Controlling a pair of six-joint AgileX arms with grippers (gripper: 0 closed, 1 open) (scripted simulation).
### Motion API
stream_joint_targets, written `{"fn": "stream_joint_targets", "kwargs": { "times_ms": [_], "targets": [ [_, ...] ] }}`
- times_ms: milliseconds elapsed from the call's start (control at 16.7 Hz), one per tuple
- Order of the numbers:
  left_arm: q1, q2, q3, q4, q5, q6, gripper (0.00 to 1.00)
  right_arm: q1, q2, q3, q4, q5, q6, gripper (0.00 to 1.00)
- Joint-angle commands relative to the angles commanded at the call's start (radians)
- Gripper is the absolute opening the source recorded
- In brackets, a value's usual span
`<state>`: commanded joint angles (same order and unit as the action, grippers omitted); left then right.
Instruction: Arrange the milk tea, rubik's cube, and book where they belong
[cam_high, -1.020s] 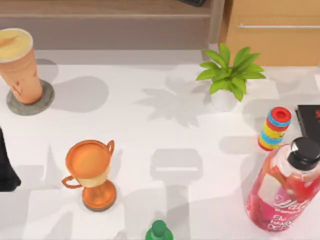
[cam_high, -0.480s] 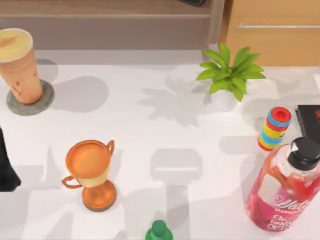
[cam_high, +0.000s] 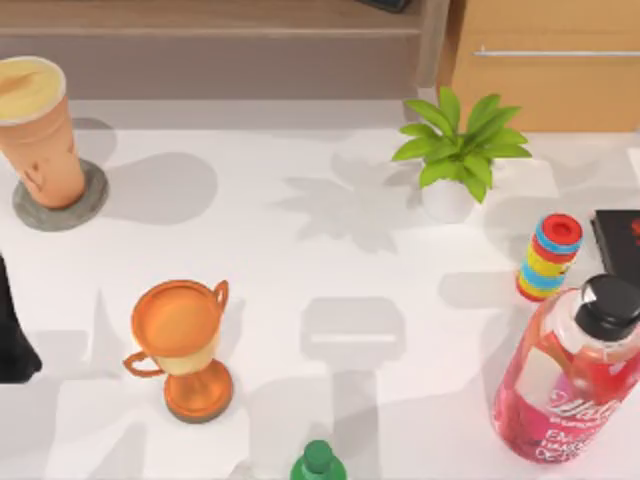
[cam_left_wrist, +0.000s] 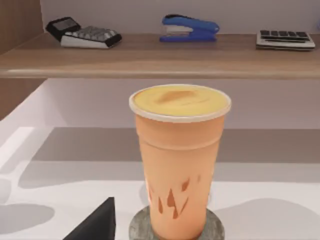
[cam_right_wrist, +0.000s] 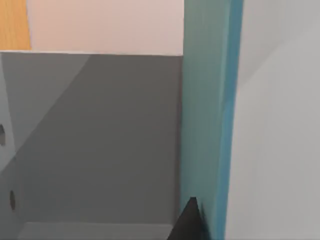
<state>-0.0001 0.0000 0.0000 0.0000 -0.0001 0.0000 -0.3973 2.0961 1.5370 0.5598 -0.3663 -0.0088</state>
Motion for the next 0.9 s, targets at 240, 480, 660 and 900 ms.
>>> {"fn": "stream_joint_targets", "kwargs": {
  "times_ms": [240, 480, 660, 900],
  "targets": [
    [0.000, 0.000, 0.000, 0.000, 0.000, 0.000, 1.00, -0.004, -0.005, -0.002, -0.001, -0.001, 0.001, 0.00],
    [0.000, 0.000, 0.000, 0.000, 0.000, 0.000, 1.00, -0.011, -0.045, -0.027, -0.016, -0.008, 0.002, 0.00],
    [0.000, 0.000, 0.000, 0.000, 0.000, 0.000, 1.00, -0.011, -0.048, -0.028, -0.017, -0.009, 0.002, 0.00],
    [0.000, 0.000, 0.000, 0.000, 0.000, 0.000, 1.00, -0.009, -0.075, -0.053, 0.008, 0.012, 0.037, 0.00]
  ]
}}
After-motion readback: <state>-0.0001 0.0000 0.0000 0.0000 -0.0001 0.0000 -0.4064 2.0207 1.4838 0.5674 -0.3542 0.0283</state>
